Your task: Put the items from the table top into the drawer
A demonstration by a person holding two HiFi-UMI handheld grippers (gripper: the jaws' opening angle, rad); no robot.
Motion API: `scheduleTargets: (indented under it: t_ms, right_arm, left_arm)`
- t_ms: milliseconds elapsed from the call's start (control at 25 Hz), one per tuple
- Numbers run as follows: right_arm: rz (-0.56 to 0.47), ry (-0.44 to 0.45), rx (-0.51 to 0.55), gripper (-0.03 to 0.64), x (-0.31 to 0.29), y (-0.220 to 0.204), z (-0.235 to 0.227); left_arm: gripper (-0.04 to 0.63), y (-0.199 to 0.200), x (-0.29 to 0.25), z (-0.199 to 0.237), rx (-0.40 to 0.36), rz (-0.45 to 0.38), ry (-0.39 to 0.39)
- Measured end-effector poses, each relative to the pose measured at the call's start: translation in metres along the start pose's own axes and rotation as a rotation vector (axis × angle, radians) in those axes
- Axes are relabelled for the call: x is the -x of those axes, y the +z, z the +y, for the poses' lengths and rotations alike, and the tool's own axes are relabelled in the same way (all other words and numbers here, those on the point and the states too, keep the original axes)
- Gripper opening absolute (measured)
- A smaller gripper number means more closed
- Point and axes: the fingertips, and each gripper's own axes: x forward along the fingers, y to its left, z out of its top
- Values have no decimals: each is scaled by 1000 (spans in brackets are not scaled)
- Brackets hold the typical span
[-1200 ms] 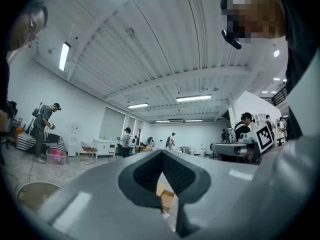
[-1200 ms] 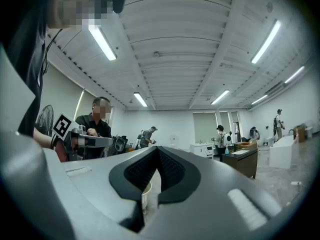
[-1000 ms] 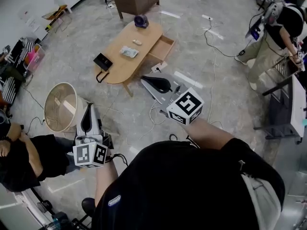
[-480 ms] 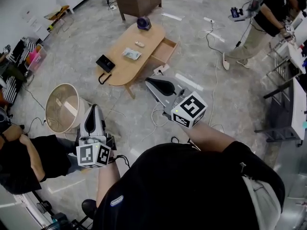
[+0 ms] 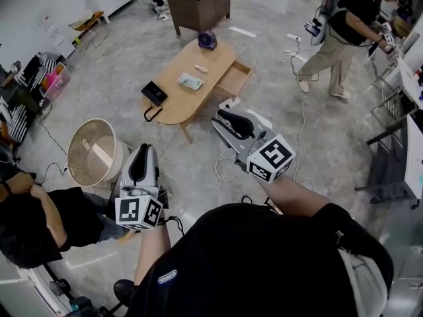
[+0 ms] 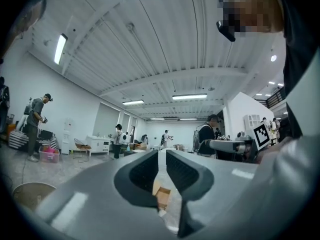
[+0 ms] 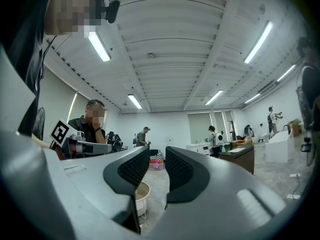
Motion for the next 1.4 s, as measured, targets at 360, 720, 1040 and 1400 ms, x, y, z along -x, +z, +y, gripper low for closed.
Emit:
scheduleTargets:
  t_ms: [360, 720, 1040, 1400]
  right_arm:
    - [9, -47, 6, 199, -19, -2, 18]
    - [20, -105, 59, 256, -28, -7, 20]
    - [42, -153, 21, 259, -33, -28, -49]
    - [20, -143, -3, 265, -66, -41, -198]
  left_arm:
    - [146, 2, -2, 16, -3, 10, -86]
    - [210, -9, -12, 34, 7, 4, -146]
    - [227, -36, -83, 31, 12, 60, -168]
    - [233, -66, -223, 34, -22, 71, -58]
